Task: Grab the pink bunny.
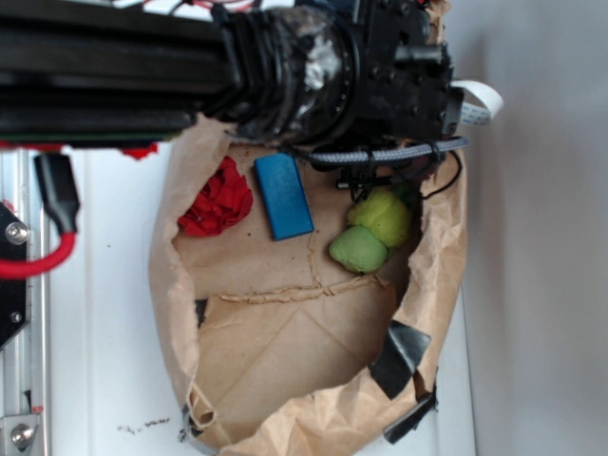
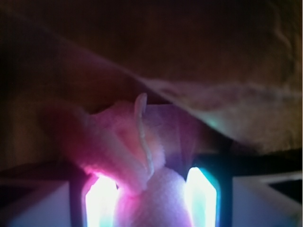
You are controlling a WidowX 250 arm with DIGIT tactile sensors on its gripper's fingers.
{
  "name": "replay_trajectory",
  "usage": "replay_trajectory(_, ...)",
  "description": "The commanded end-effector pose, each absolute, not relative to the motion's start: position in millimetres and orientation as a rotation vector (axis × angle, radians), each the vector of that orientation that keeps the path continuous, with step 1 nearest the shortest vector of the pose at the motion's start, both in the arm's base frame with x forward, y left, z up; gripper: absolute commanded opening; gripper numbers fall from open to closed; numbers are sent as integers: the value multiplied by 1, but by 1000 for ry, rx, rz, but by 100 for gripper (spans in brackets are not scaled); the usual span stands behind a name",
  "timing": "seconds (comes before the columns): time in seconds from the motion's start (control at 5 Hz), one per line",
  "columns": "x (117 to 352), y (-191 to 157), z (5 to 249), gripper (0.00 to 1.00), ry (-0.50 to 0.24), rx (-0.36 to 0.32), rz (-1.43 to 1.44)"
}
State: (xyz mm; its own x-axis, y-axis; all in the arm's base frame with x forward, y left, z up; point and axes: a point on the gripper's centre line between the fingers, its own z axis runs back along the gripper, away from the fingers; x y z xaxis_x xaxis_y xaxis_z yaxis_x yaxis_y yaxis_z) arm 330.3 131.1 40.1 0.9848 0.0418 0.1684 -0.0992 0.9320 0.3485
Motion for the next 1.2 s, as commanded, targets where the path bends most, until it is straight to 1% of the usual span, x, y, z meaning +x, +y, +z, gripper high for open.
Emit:
replay_trajectory(0.0, 329, 125, 93, 0, -275, 295, 25)
replay_trajectory(0.2, 314, 108, 118, 0, -292, 240, -22)
replay_trajectory(0.4, 299, 88, 150, 0, -317, 215, -19)
replay_trajectory(0.6, 292, 74, 178, 0, -334, 176, -4)
replay_trajectory(0.8, 289, 57, 193, 0, -344, 163, 20)
replay_trajectory(1.0, 293, 42, 197, 0, -330, 131, 38)
